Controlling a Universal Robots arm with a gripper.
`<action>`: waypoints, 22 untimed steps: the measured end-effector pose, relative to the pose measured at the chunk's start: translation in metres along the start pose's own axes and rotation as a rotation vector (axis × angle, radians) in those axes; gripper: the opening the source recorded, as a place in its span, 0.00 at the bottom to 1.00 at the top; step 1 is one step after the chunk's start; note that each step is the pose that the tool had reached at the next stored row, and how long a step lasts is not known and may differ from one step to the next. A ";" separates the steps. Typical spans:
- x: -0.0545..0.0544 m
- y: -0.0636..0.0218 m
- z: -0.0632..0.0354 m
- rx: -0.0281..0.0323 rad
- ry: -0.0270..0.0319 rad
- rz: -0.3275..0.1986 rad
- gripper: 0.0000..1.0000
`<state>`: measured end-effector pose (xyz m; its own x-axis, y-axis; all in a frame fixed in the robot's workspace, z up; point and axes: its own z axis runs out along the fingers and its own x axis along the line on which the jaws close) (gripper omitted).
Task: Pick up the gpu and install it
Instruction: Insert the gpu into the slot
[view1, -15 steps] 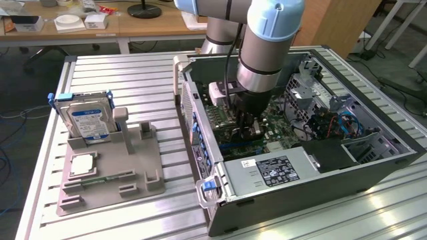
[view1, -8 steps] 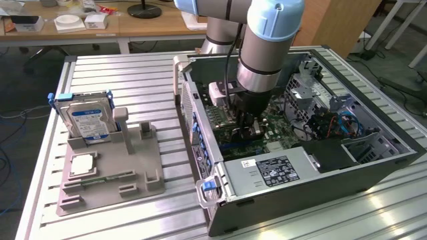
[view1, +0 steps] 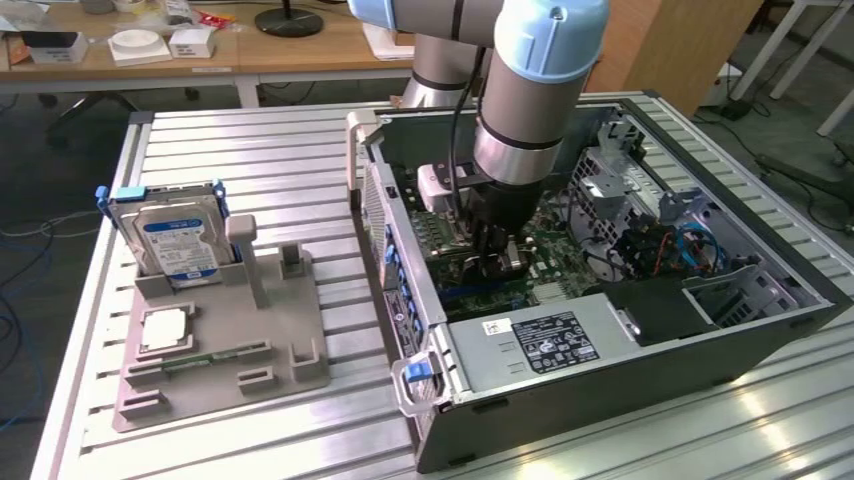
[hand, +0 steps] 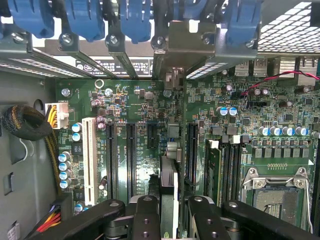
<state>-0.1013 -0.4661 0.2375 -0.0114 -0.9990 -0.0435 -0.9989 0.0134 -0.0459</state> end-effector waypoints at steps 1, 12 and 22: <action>0.000 -0.0001 0.0001 0.0003 -0.0005 0.000 0.27; 0.000 0.0002 0.0022 0.0000 -0.0001 0.000 0.27; 0.000 0.0002 0.0024 0.0001 -0.0001 0.000 0.27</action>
<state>-0.1014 -0.4656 0.2351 -0.0114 -0.9990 -0.0436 -0.9989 0.0134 -0.0459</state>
